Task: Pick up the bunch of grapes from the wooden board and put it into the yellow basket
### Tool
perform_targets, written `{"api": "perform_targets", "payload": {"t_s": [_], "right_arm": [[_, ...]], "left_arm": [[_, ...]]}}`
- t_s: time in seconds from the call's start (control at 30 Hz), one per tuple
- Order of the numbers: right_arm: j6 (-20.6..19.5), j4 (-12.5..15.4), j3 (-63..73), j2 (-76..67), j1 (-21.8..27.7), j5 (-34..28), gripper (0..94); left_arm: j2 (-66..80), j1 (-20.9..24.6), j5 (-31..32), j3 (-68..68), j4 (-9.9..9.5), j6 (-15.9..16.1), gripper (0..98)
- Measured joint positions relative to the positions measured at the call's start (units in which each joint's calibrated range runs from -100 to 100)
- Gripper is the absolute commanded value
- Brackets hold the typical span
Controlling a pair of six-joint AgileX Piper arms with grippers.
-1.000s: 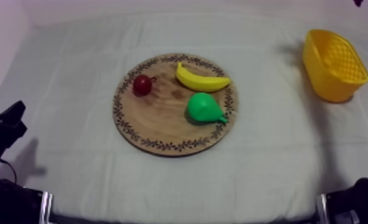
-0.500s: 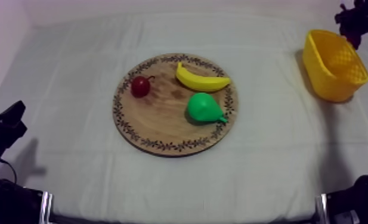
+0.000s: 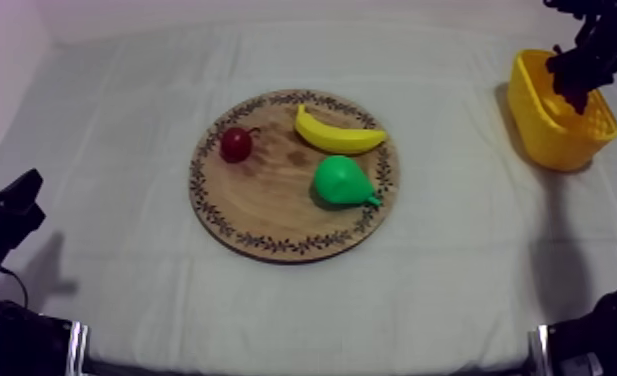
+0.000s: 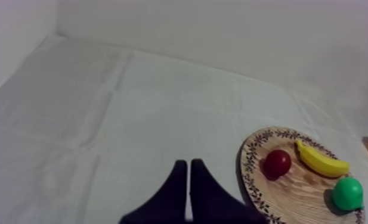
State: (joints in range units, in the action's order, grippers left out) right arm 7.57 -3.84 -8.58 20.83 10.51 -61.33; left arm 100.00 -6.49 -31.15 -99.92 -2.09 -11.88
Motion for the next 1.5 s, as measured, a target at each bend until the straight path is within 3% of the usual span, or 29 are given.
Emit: {"api": "perform_targets", "payload": {"t_s": [0.1,0.17,0.6,1.0,1.2,1.5], "right_arm": [[1.0,0.3,0.8,1.0,0.1,0.1,67.8],[1.8,0.4,1.3,1.3,0.2,0.2,69.9],[3.2,0.7,-1.3,-7.8,1.8,5.0,55.6],[3.9,1.1,-16.5,-32.5,4.1,18.9,51.8],[3.1,-0.1,-27.4,-45.1,2.6,25.2,50.6],[1.4,-1.4,-44.6,-64.8,-1.1,28.1,44.2]], "left_arm": [[0.0,0.0,0.0,0.0,0.0,0.0,0.1],[0.0,0.0,0.0,0.0,0.0,0.0,0.1],[0.0,0.0,0.0,0.0,0.0,0.0,0.1],[0.0,0.0,0.0,0.0,0.0,0.0,0.1],[0.0,0.0,0.0,0.0,0.0,0.0,0.1],[0.0,0.0,0.0,0.0,0.0,0.0,0.1]]}}
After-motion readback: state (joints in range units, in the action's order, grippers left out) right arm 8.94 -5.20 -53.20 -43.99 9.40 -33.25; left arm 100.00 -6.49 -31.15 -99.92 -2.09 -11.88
